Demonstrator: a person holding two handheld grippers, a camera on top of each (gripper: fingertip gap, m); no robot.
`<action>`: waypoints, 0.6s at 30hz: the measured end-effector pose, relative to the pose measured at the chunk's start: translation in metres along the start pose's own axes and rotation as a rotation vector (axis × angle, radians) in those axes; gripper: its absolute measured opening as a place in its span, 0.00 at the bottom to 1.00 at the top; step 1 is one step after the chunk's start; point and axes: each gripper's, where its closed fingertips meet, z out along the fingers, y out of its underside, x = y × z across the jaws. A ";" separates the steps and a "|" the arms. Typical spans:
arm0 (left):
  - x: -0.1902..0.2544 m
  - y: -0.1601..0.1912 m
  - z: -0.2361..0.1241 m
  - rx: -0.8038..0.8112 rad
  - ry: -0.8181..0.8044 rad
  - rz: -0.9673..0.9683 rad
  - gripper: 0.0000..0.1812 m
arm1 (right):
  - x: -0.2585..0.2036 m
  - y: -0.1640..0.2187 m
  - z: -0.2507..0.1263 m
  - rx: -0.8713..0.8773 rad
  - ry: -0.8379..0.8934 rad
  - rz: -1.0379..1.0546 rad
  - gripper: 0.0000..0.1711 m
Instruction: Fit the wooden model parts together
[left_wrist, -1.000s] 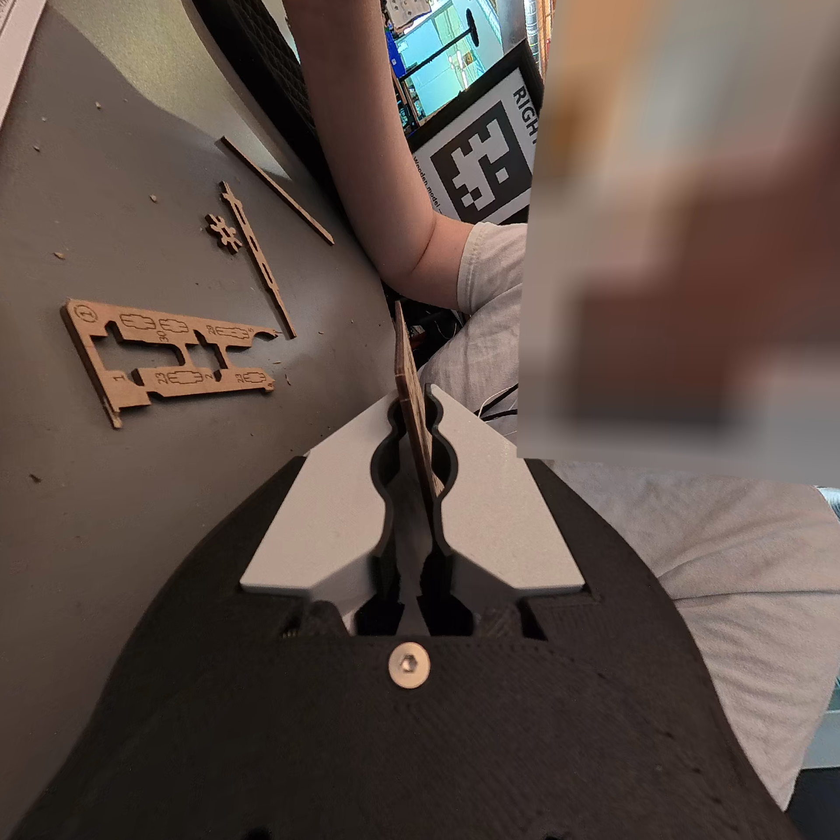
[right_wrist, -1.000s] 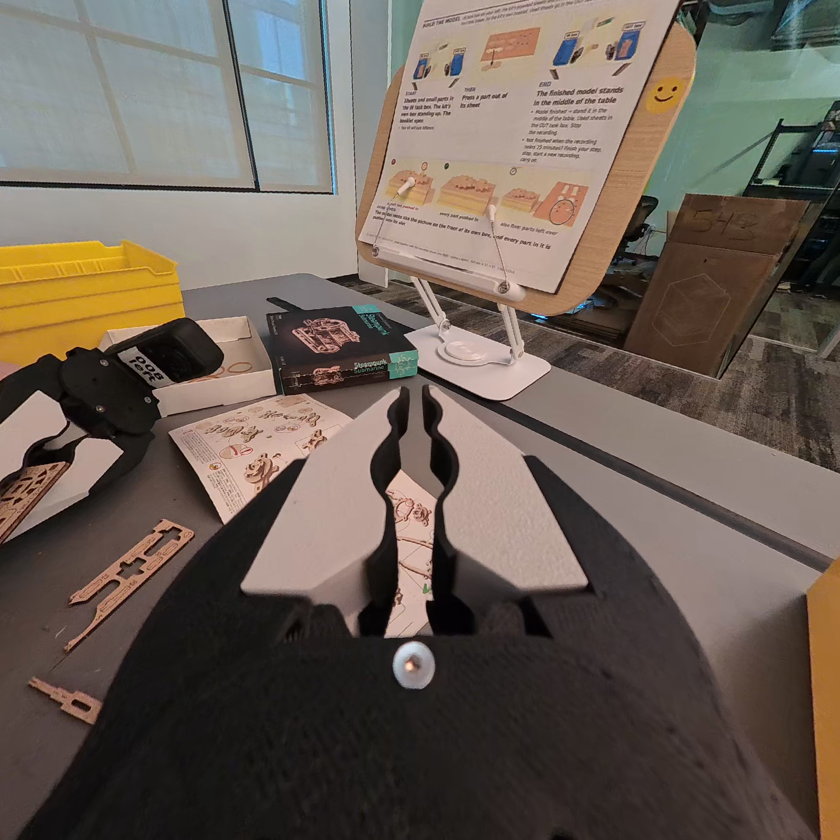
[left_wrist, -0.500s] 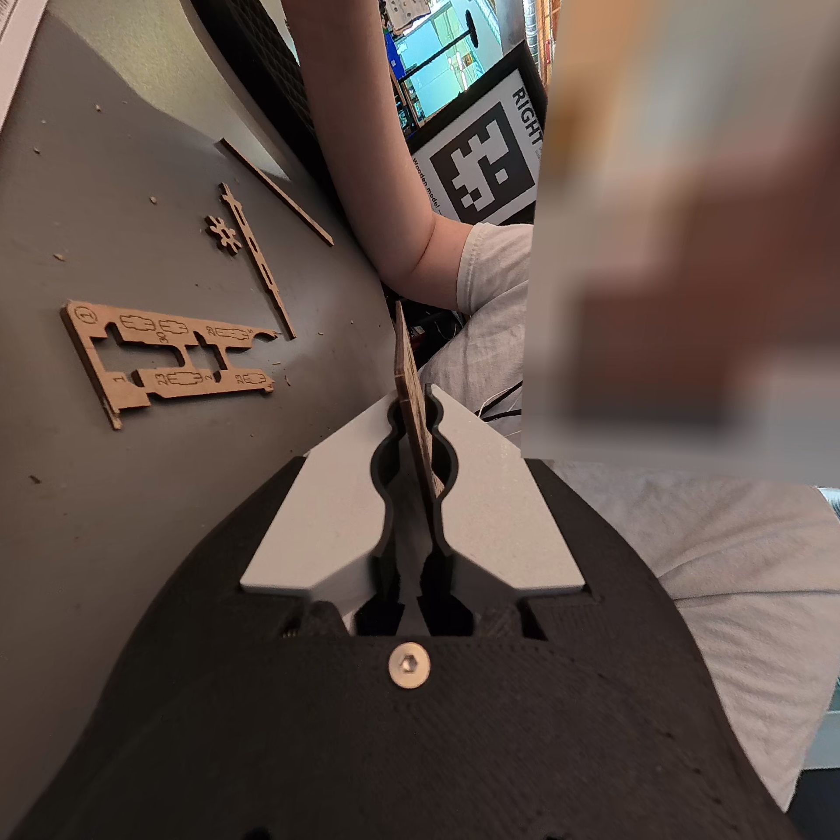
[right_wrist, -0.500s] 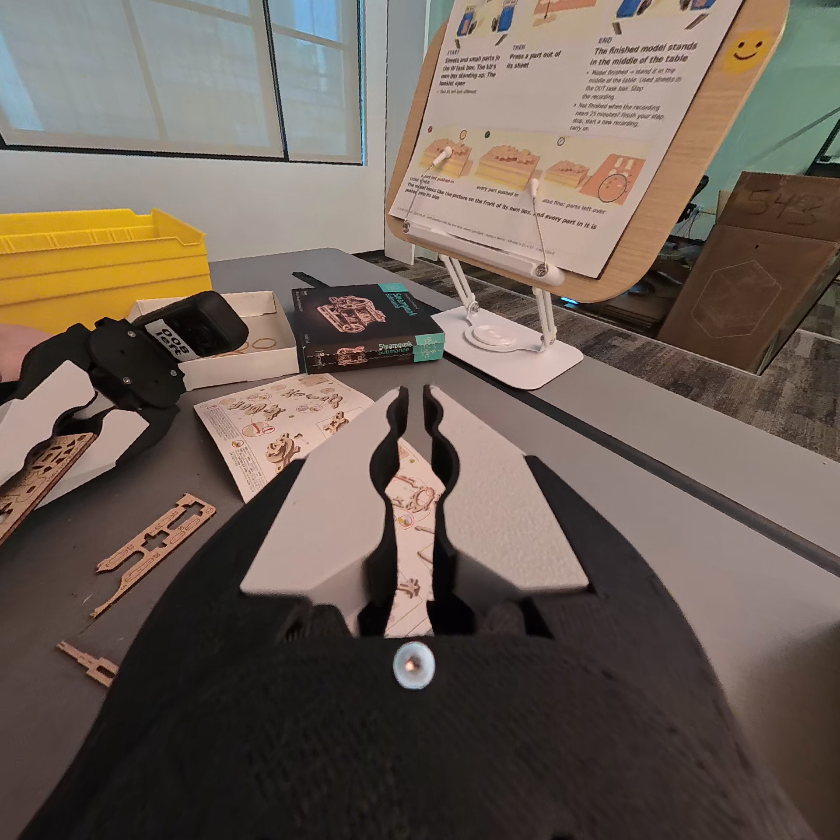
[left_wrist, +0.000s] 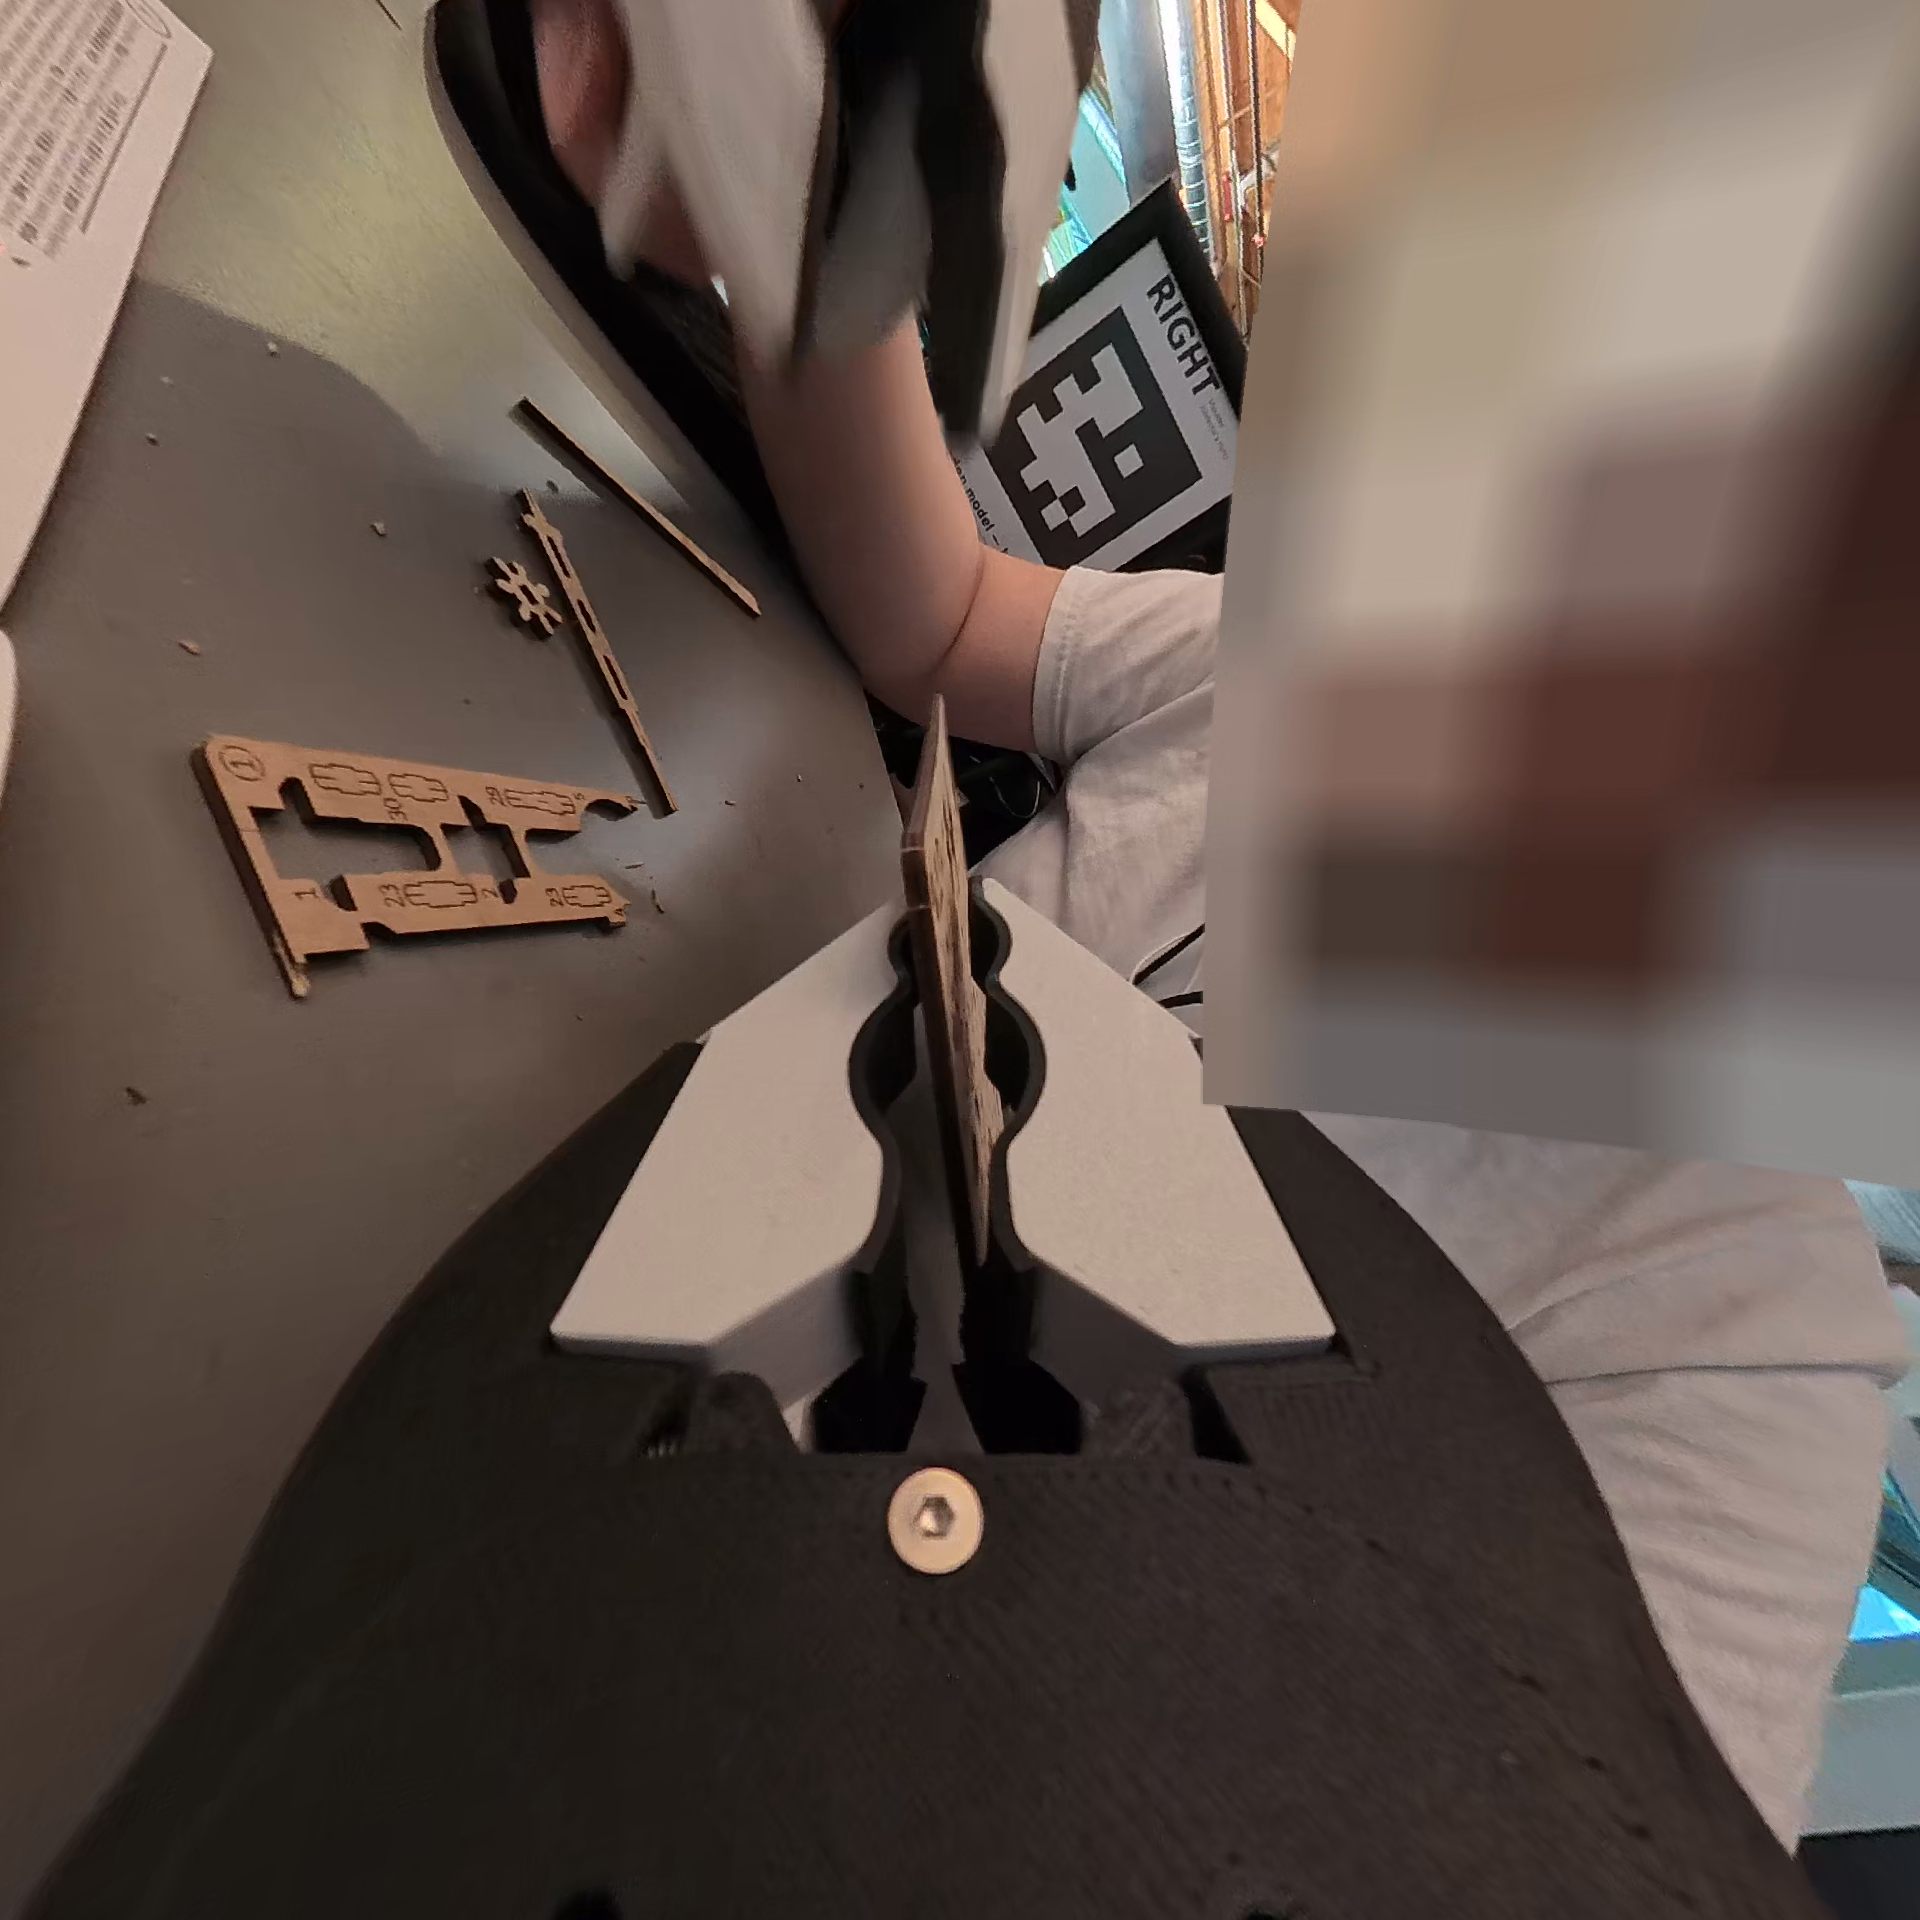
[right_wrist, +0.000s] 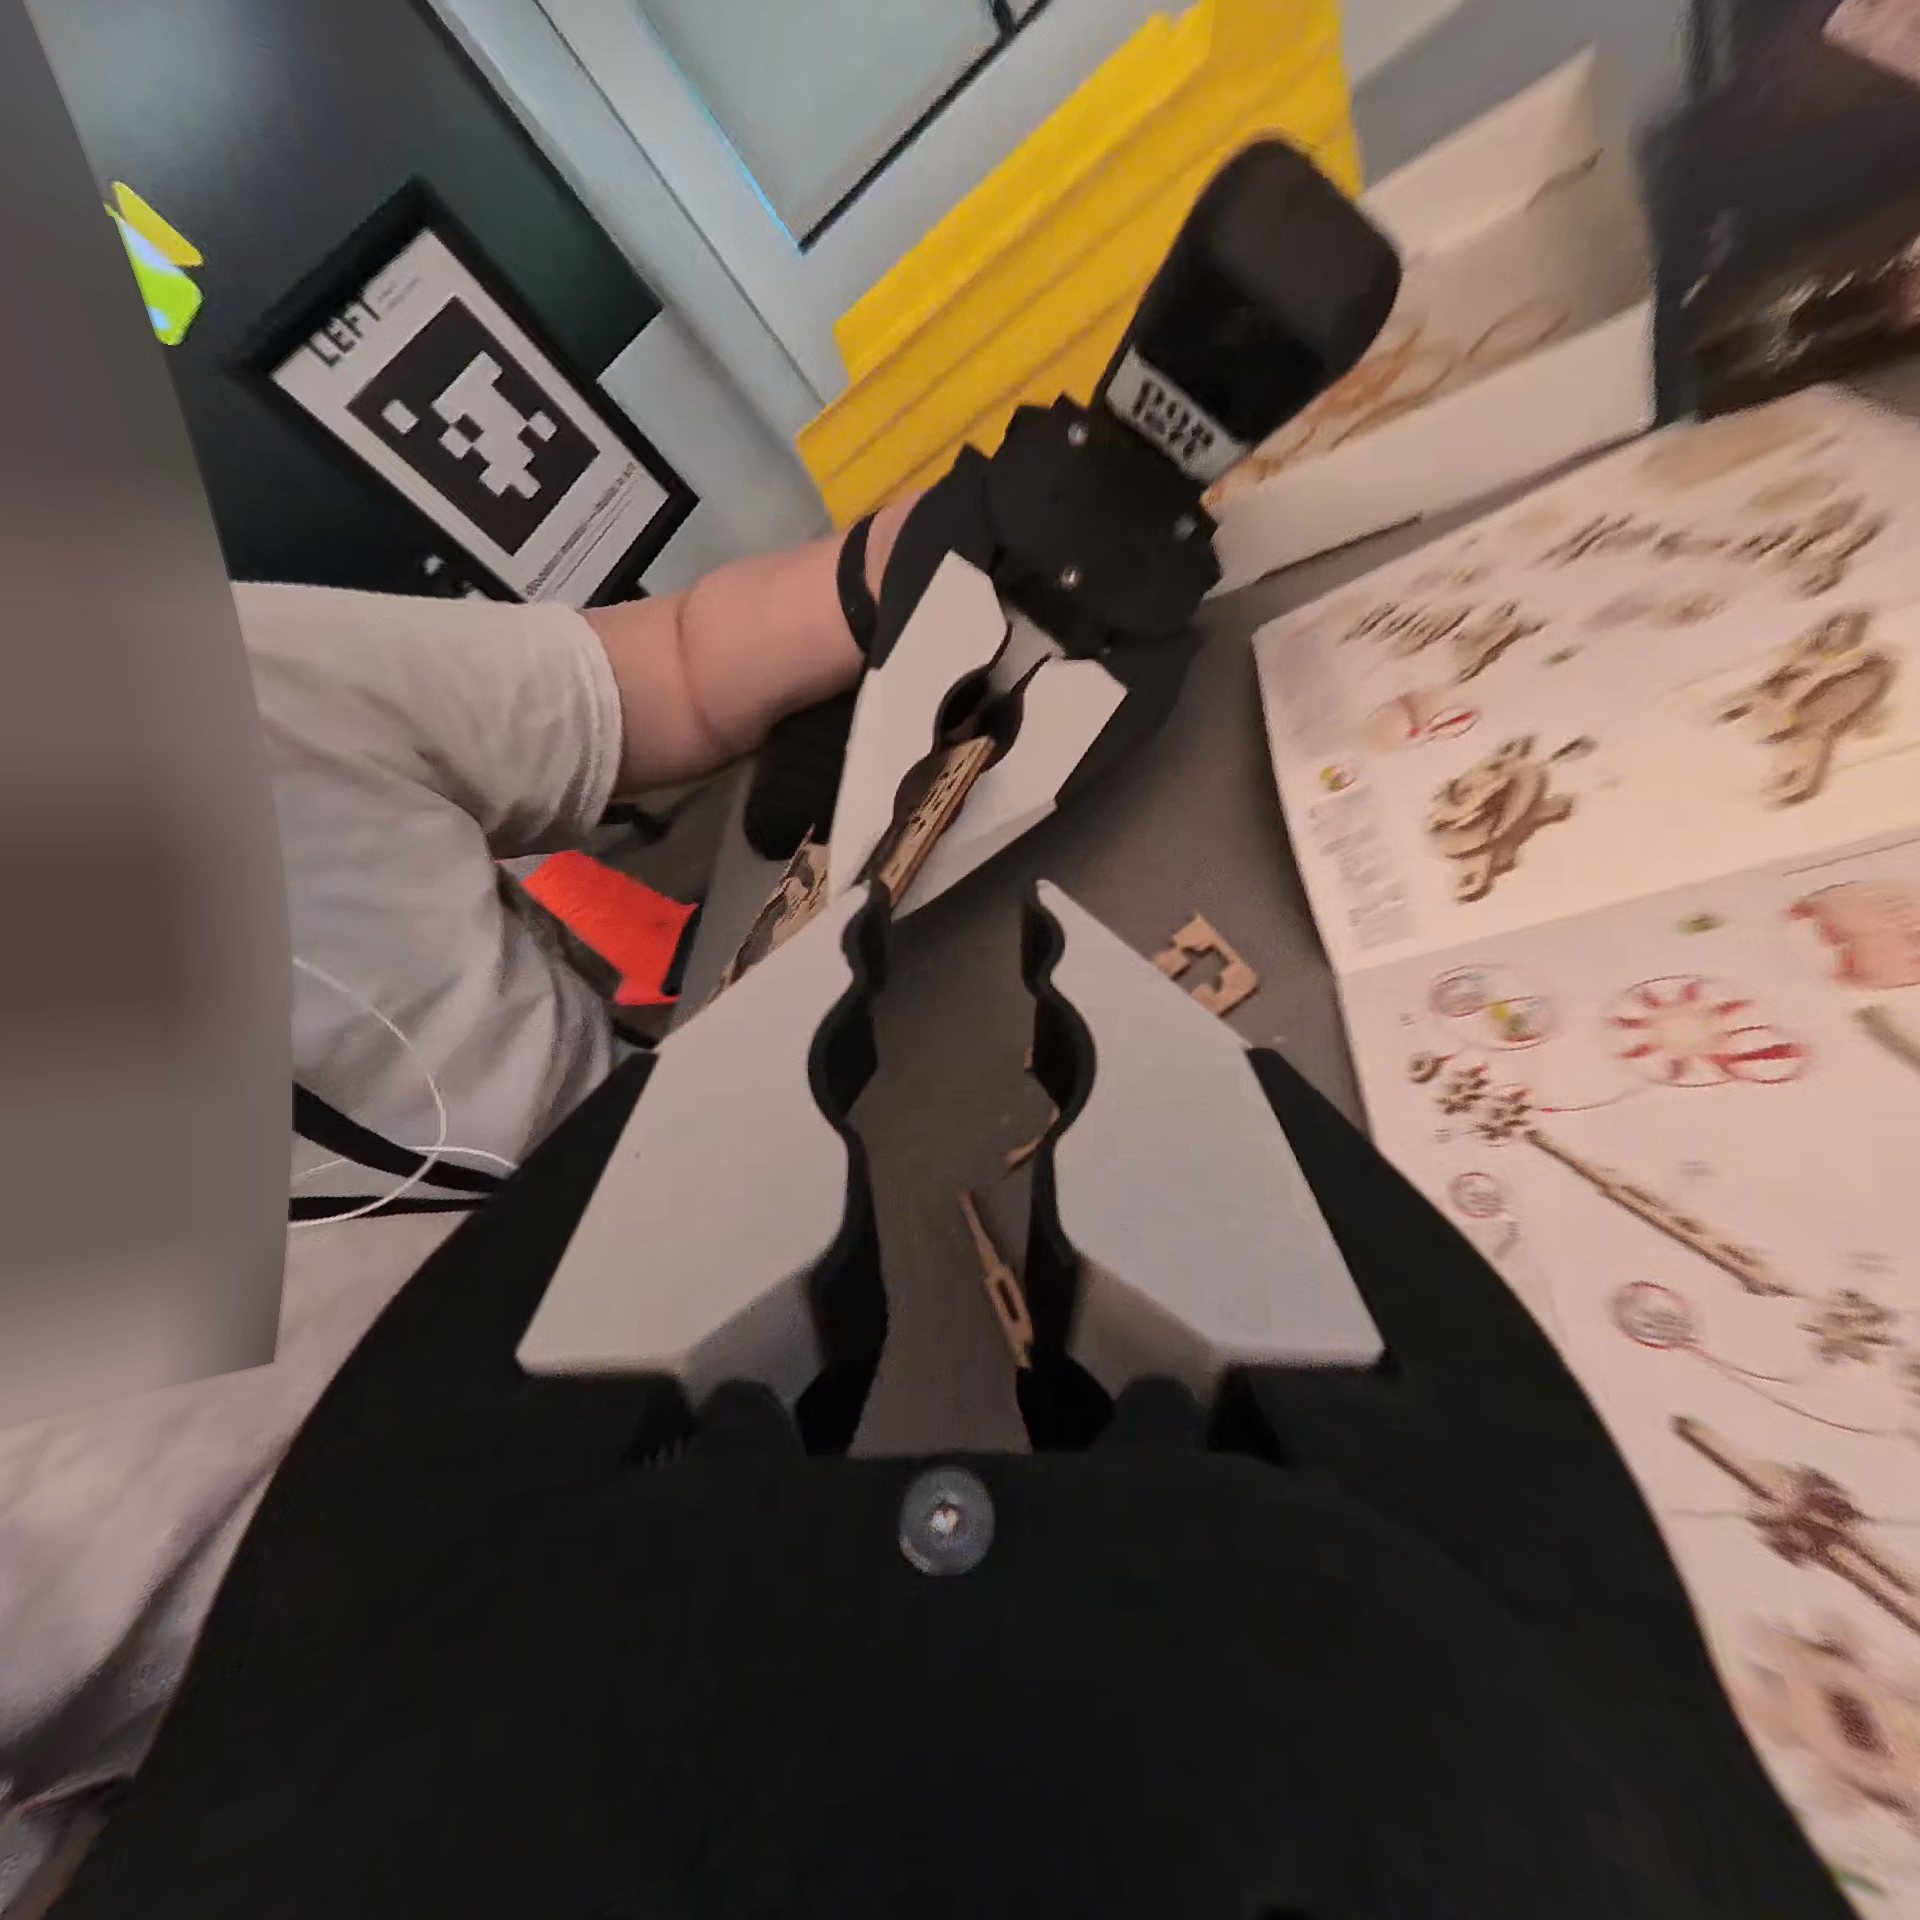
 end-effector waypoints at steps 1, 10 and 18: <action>0.000 0.000 0.000 0.001 -0.006 0.004 0.02 | -0.001 0.003 0.004 -0.010 -0.014 0.035 0.14; -0.001 -0.002 0.000 0.020 -0.030 -0.002 0.02 | -0.020 0.033 0.019 -0.164 -0.187 0.233 0.16; 0.004 -0.011 -0.004 0.064 -0.044 0.034 0.06 | -0.037 0.057 0.036 -0.320 -0.270 0.220 0.02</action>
